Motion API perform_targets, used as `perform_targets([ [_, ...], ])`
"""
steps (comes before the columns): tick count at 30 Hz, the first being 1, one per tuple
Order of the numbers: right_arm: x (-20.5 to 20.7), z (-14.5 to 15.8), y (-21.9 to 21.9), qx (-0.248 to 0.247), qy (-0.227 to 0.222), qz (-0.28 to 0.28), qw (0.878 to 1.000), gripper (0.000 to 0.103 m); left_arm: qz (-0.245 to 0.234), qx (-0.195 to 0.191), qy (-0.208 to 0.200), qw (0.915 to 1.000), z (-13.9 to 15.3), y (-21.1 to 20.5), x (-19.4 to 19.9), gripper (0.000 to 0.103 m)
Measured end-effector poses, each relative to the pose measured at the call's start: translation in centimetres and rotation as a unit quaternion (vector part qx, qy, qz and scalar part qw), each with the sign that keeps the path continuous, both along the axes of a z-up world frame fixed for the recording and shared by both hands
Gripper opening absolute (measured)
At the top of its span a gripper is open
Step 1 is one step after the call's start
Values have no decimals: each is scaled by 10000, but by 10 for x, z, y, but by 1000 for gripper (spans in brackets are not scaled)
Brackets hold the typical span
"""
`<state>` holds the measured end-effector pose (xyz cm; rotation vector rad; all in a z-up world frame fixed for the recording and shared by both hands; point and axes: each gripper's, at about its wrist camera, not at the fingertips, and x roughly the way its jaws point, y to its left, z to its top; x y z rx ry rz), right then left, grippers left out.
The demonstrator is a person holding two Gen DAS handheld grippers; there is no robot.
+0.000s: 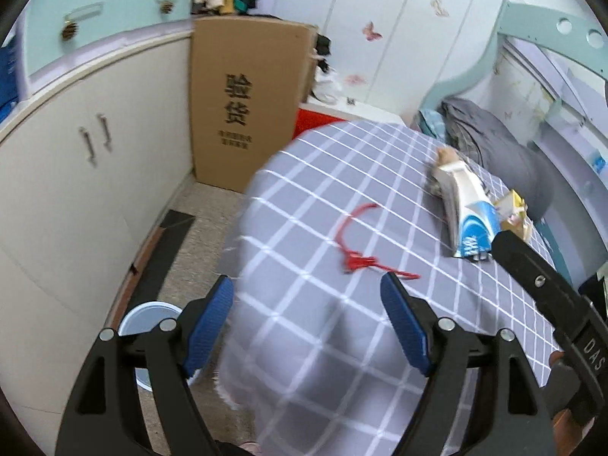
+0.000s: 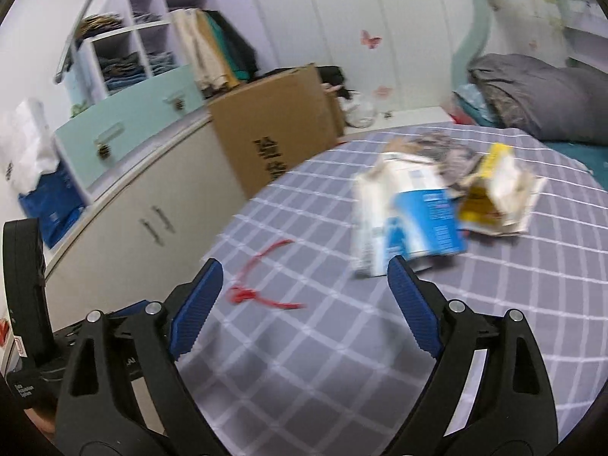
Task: Collect trash
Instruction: 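Move both open tools back over the cluttered table, then grasp the red cord with the left tool while the right tool grasps the blue-white medicine box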
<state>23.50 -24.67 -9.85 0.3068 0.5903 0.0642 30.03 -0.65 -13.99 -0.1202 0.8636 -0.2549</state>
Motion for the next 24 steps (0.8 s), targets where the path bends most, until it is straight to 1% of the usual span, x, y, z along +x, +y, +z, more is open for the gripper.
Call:
perform_targets([
  [3,2,-3,-25,12,118,-143,9998,87,-66,113,48,9999,-4,-20,8,77],
  [8,6,-11,-53,-65,322,-242,9992,89,-98,300,145,9994,-14,-37,22,66],
  [10,7,-15,-62,-96,413,-255,9988,89,-141,331,212,9991,-19,-42,27,58],
  [11,9,-18,-66,-116,470,-259,9985,89,-131,410,174,9989,-20,-45,28,58],
  [12,9,-19,-66,-117,478,-265,9984,89,-124,474,145,9987,-20,-47,29,55],
  [13,10,-20,-67,-129,494,-271,9983,89,-127,530,139,9984,-21,-49,31,50],
  [14,12,-21,-69,-153,521,-272,9982,89,-140,594,104,9981,-21,-51,32,43],
  [16,16,-21,-68,-162,555,-240,9980,89,-175,653,81,9977,-21,-53,33,14],
  [19,20,-23,-69,-222,600,-243,9977,89,-268,572,59,9980,-21,-55,37,8],
  [22,27,-27,-71,-154,696,-236,9972,89,-241,487,-62,9985,-19,-54,38,7],
  [24,35,-27,-74,-75,710,-235,9972,89,-187,349,-144,9991,-15,-50,37,7],
])
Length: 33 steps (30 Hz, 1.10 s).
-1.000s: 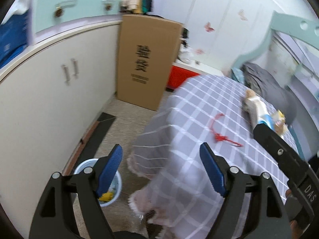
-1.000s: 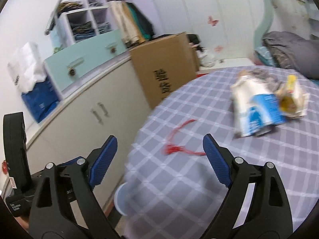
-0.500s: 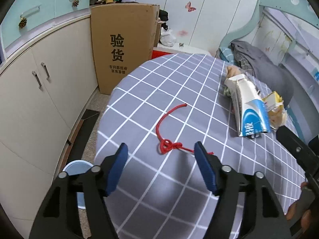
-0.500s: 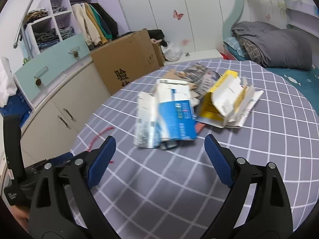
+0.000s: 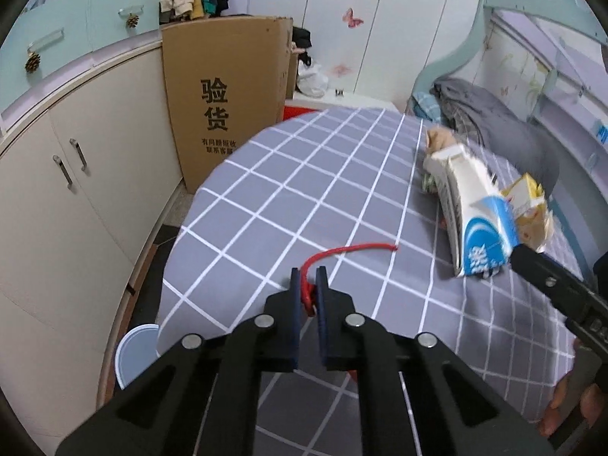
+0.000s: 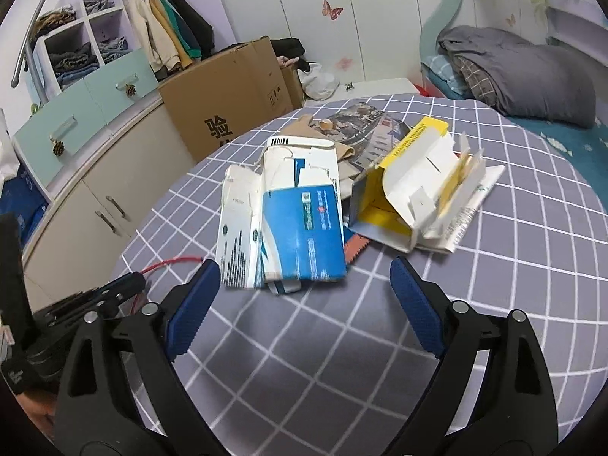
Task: Collect trash
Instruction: 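Grasp the red cord with the left tool while the right tool grasps the blue-white medicine box, then carry cord and box over the wastebasket and open both tools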
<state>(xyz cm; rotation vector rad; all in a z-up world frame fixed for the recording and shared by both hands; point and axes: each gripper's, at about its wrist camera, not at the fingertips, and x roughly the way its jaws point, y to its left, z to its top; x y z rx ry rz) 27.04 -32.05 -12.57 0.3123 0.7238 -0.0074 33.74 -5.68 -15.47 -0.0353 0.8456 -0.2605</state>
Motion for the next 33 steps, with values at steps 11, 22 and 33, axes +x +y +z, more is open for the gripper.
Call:
perform_targets([
  [11,32,-11,5,-26,361,-57,9993,55,59,-198,-207,9996,19,16,-7,7],
  [22,5,14,20,-57,-90,9,9999,51,31,-454,-394,9982,37,36,-22,7],
  [33,-20,46,51,261,-403,292,9984,51,157,-738,-568,9955,54,75,-42,7],
])
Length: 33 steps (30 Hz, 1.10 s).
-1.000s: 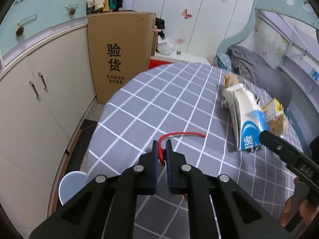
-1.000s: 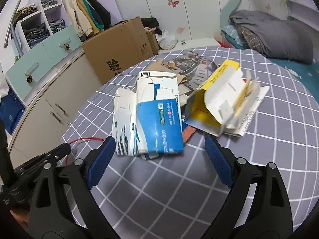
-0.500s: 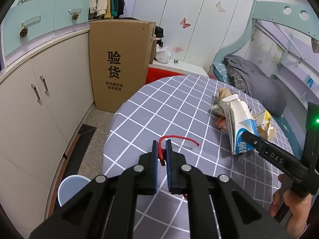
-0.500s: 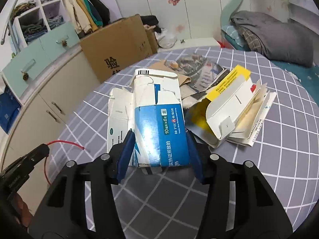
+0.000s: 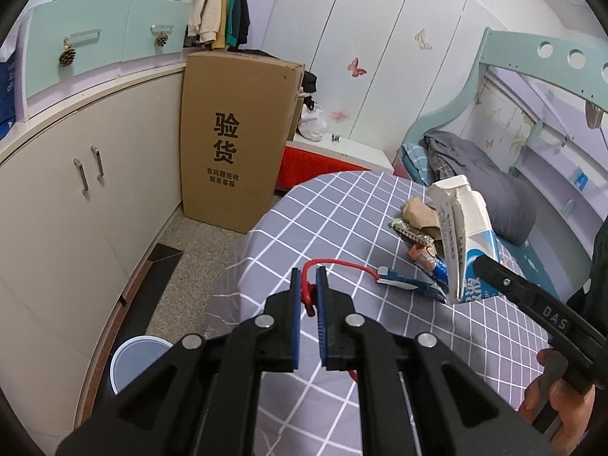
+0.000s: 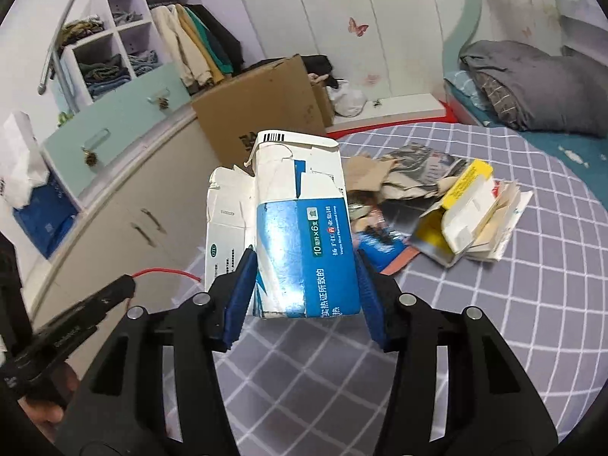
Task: Collect trash
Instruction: 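Carry cord and box over the wastebasket and open both tools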
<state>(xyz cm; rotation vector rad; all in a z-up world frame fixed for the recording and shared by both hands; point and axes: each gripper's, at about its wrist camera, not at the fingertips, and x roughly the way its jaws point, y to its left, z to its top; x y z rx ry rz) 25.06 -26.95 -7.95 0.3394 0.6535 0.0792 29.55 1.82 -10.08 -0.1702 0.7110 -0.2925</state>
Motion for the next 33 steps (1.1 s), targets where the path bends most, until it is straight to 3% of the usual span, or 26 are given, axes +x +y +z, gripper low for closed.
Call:
perform_targets([
  [8,-7,16,50,175,-123,562,9982,51,205,-161,-63,9996,3,34,-8,7],
  [15,-1,6,130,-168,-149,1190,9926,51,817,-29,-52,9966,-9,95,-15,7],
  [25,19,-56,258,-402,357,2254,9728,51,1702,252,581,9834,-68,193,-13,7],
  [33,43,-116,316,-675,890,2547,9606,51,2073,244,1427,9675,-134,245,14,8],
])
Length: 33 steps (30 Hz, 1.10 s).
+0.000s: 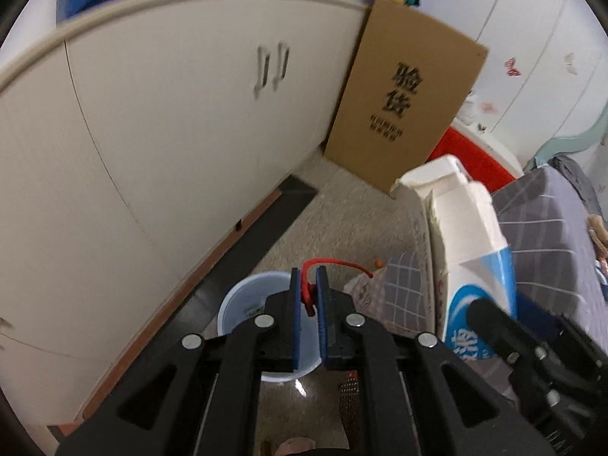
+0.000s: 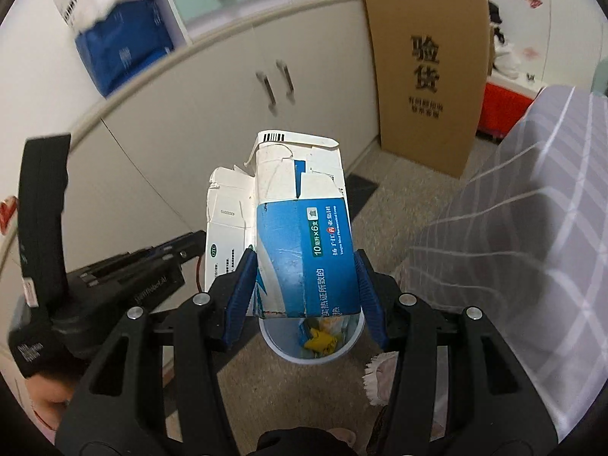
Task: Collect trash
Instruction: 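Carry cord and box over the wastebasket and open both tools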
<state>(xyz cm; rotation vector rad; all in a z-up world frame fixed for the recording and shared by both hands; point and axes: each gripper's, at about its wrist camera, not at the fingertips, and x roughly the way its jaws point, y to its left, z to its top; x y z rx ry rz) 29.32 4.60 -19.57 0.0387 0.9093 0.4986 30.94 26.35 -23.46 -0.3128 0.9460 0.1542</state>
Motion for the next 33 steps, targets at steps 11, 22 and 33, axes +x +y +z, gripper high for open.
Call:
perform_targets([
  [11,27,-62,8,-340,601,-133,9975,51,218,-243,642,9974,-56,19,21,59],
  [22,31,-76,25,-314,733,9,9968,51,331,22,611,9976,-56,26,10,65],
  [33,39,-84,58,-420,634,338,9965,85,875,446,504,9939,-41,52,-6,71],
])
